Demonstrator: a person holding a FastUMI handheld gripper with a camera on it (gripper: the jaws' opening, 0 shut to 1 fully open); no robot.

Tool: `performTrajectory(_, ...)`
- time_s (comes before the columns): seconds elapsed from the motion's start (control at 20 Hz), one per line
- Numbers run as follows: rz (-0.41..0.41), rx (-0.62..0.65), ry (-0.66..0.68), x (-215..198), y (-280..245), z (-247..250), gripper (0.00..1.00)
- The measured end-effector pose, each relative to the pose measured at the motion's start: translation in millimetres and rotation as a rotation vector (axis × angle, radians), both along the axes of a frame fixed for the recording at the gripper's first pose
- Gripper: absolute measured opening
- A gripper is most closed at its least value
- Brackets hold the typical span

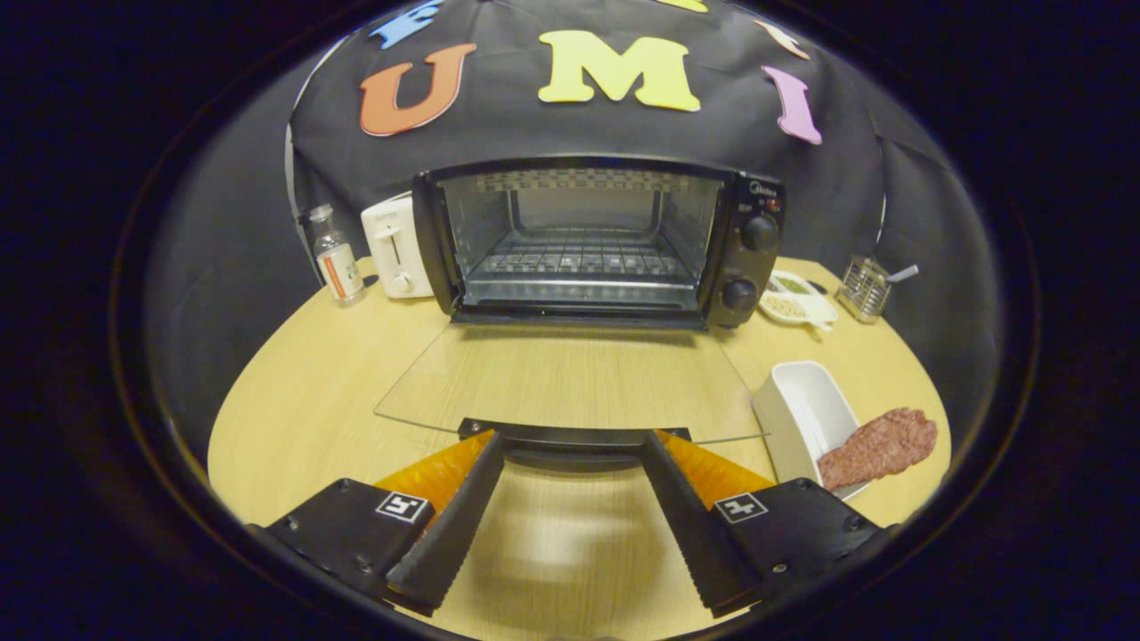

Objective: Open the toaster oven, put the food inside, and close the toaster oven door.

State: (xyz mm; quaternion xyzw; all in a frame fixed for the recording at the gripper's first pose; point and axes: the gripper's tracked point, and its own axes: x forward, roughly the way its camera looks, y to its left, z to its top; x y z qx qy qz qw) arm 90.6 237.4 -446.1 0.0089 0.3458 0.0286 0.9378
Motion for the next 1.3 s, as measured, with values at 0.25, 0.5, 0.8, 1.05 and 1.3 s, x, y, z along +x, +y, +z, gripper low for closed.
performTrajectory(0.25, 0.003, 0.001, 0.013, 2.2, -1.8, -1.2, 1.00)
performTrajectory(0.5, 0.049, 0.020, -0.023, 1.9, -13.7, 24.9, 1.00)
performTrajectory(0.8, 0.050, -0.050, -0.126, 9.0, -108.4, 84.4, 1.00)
performTrajectory(1.05, 0.024, -0.085, -0.121, 13.5, -218.2, 95.4, 1.00)
performTrajectory(1.3, 0.063, 0.100, 0.020, 0.4, -265.0, 59.8, 0.97)
